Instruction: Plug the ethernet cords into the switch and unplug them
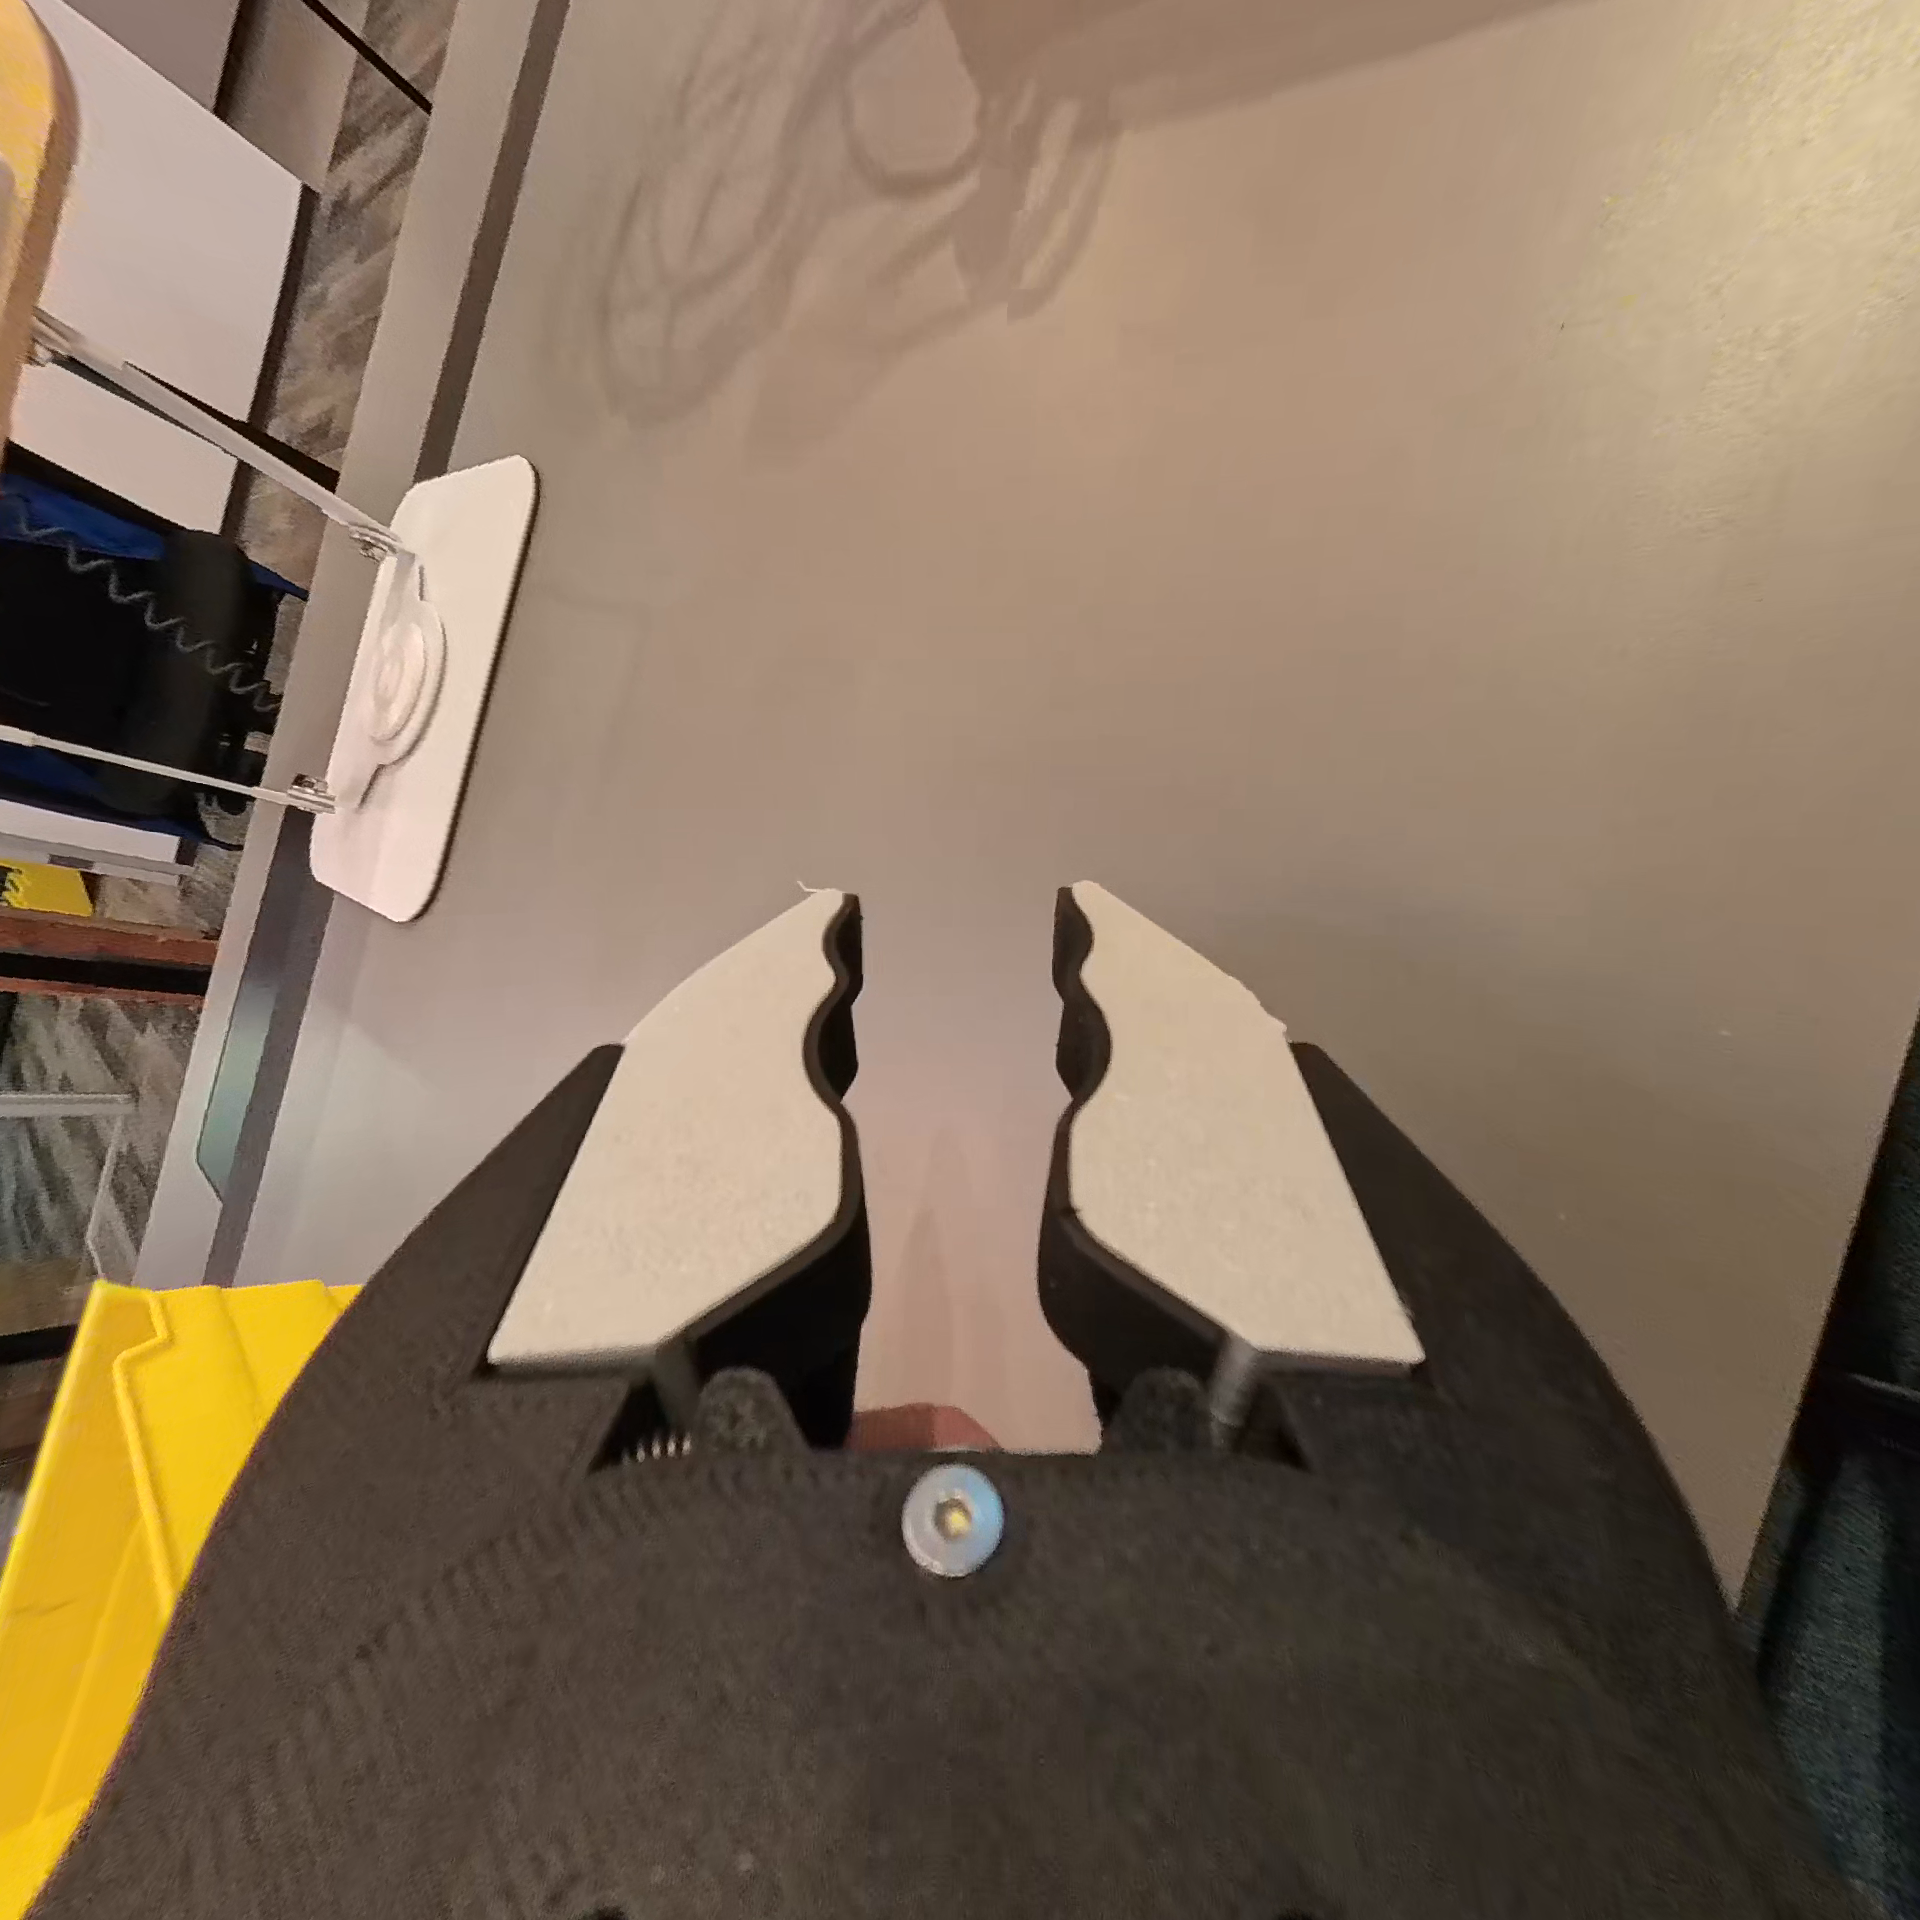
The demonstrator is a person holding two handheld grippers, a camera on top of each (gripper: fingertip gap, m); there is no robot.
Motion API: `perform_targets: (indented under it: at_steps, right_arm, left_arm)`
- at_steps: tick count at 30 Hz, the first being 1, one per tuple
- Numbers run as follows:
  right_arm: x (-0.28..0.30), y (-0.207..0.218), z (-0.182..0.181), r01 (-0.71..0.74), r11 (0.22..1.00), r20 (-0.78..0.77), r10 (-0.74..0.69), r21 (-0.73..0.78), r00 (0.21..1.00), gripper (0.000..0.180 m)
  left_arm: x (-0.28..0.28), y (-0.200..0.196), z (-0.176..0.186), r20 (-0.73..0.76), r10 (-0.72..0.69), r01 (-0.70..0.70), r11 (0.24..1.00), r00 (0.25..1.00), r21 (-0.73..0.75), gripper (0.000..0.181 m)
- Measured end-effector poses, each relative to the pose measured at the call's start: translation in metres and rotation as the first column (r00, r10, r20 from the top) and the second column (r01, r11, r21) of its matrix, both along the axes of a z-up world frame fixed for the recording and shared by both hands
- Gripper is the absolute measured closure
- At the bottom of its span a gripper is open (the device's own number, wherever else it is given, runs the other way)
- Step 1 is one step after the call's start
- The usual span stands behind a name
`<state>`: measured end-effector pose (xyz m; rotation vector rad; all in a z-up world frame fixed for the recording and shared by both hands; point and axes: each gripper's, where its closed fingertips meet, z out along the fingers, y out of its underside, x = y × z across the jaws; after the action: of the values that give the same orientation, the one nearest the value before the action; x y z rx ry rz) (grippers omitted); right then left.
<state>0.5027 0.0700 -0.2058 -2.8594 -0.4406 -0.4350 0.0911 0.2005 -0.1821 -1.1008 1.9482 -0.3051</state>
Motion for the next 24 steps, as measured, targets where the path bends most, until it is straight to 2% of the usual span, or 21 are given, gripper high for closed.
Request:
perform_targets:
  at_steps: [1,8,10,21,24]
  right_arm:
    - [0.0,0.0,0.006,-0.001,1.0,0.003,0.001,0.006,1.0,0.111]
    - [-0.001,-0.006,0.037,-0.045,0.999,0.11,0.045,-0.005,0.993,0.105]
    - [-0.003,-0.007,0.039,-0.056,0.998,0.105,0.055,0.005,0.993,0.116]
    - [0.002,-0.008,-0.005,-0.07,0.993,0.072,0.077,-0.096,0.994,0.121]
    - [0.001,-0.001,-0.005,-0.087,0.989,0.07,0.096,-0.121,0.993,0.121]
  left_arm:
    - [0.0,0.0,0.003,0.007,0.001,-0.001,1.0,1.0,-0.001,0.145]
    - [0.004,-0.014,0.025,0.038,-0.05,0.048,0.997,0.998,0.056,0.141]
    - [0.004,-0.017,0.028,0.045,-0.061,0.058,0.996,0.997,0.061,0.14]
    - [0.004,-0.016,0.022,0.024,-0.058,0.056,0.996,0.998,0.066,0.14]
    - [0.004,-0.018,0.019,0.016,-0.061,0.059,0.996,0.998,0.063,0.14]
